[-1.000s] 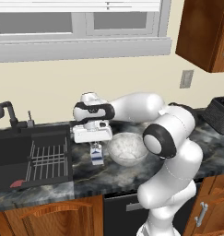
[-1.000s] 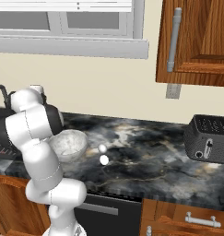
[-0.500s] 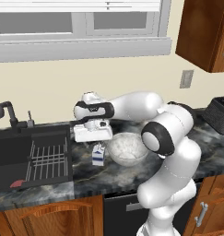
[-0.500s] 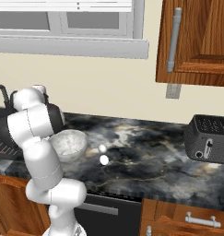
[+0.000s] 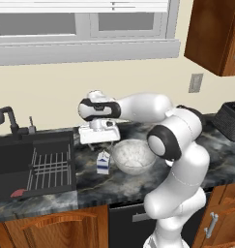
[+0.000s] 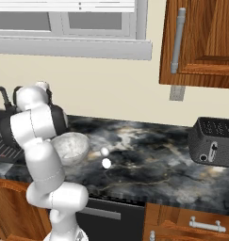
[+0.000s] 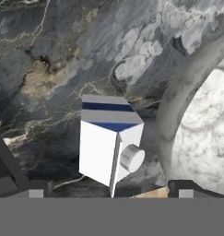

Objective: Gather the eggs and milk located in the vicinity of the sink area and place them right next to the bowl.

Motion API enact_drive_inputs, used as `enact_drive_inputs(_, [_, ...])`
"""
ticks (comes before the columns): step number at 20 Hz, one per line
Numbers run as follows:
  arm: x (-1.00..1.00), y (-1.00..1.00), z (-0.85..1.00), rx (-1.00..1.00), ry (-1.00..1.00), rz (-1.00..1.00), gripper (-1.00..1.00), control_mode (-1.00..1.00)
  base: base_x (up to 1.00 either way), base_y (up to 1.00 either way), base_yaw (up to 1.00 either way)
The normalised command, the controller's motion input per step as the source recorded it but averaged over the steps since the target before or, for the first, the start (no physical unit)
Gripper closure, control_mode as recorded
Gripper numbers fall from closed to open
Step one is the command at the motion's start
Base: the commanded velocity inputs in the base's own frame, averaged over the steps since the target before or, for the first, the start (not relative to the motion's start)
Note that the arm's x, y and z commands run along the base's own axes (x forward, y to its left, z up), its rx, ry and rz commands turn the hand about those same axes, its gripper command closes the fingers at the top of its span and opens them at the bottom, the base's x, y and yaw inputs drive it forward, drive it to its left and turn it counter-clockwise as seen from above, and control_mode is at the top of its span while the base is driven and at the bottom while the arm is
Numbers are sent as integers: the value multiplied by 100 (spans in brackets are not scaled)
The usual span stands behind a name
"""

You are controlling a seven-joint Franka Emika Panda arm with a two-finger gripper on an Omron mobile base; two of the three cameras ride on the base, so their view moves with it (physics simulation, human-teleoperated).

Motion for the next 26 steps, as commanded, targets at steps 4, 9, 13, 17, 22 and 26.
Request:
enact_drive_inputs(4, [-36,-64,-5,0,-3,0,-100,-100,0,0,0])
enact_drive_inputs(9, [-15,-97,-14,3,-9,0,-100,-100,0,0,0])
enact_drive_inputs(13, [-4,-98,0,8,-11,0,-100,-100,0,0,0])
enact_drive_inputs(17, [-18,-94,0,10,-9,0,-100,-100,0,0,0])
enact_drive_inputs(22, [-21,-74,0,11,-5,0,-100,-100,0,0,0])
enact_drive_inputs(26, [-23,-58,0,11,-4,0,-100,-100,0,0,0])
